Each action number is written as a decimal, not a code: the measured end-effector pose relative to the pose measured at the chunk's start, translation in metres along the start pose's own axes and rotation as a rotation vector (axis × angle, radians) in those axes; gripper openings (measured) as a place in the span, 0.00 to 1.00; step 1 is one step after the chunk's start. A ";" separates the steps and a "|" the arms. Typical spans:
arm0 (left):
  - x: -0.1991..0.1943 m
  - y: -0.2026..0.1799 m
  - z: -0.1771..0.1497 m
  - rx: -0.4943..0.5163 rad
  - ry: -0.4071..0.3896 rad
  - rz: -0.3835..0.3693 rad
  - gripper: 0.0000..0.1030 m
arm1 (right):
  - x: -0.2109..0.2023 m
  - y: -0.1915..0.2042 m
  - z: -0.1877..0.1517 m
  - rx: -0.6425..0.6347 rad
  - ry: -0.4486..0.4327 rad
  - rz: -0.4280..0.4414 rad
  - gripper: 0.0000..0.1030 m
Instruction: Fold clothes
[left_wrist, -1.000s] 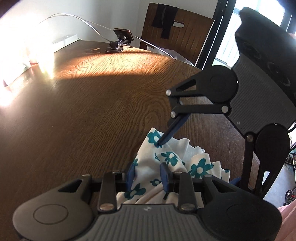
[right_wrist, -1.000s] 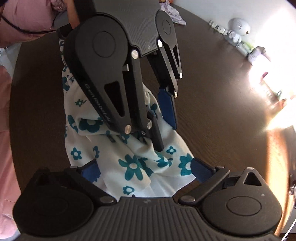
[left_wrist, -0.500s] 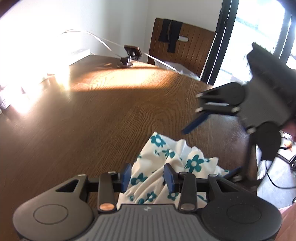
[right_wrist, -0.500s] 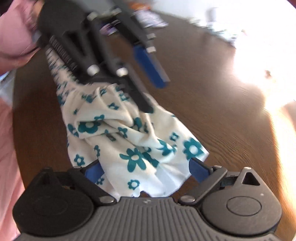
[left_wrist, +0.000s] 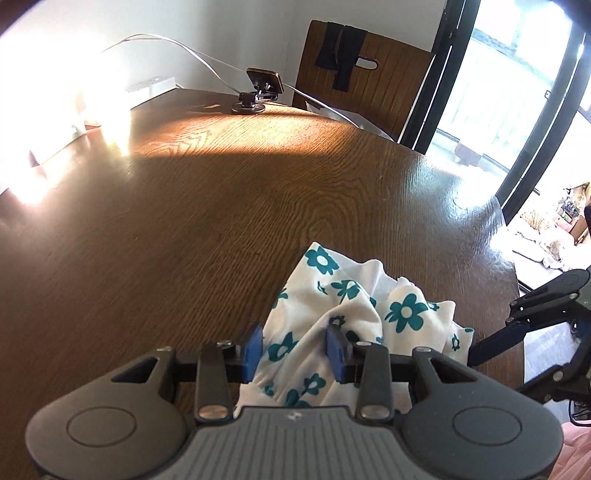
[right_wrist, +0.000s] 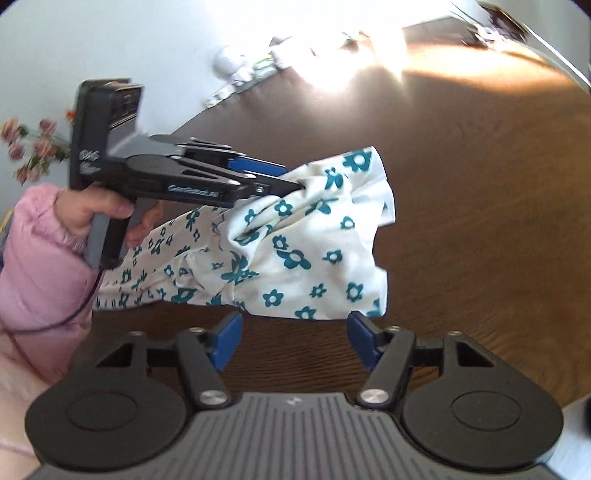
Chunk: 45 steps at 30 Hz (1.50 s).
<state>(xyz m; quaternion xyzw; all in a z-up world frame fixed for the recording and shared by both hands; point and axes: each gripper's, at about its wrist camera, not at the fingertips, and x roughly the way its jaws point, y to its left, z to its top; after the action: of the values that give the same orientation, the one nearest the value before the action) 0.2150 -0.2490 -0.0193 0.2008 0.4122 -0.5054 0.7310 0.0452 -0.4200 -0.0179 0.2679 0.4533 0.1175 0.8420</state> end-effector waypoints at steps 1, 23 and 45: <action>0.000 0.002 -0.001 0.000 0.000 -0.006 0.34 | 0.002 -0.002 0.001 0.054 -0.016 0.002 0.63; -0.003 -0.020 -0.026 0.123 -0.029 -0.008 0.34 | 0.065 0.014 0.071 0.494 -0.172 -0.210 0.65; -0.136 0.011 -0.136 -0.019 -0.149 0.159 0.37 | 0.035 0.098 0.046 0.093 -0.390 0.010 0.16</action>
<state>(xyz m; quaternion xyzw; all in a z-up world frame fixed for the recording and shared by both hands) 0.1498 -0.0701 0.0102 0.1878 0.3442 -0.4554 0.7993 0.1072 -0.3395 0.0331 0.3262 0.2855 0.0464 0.9000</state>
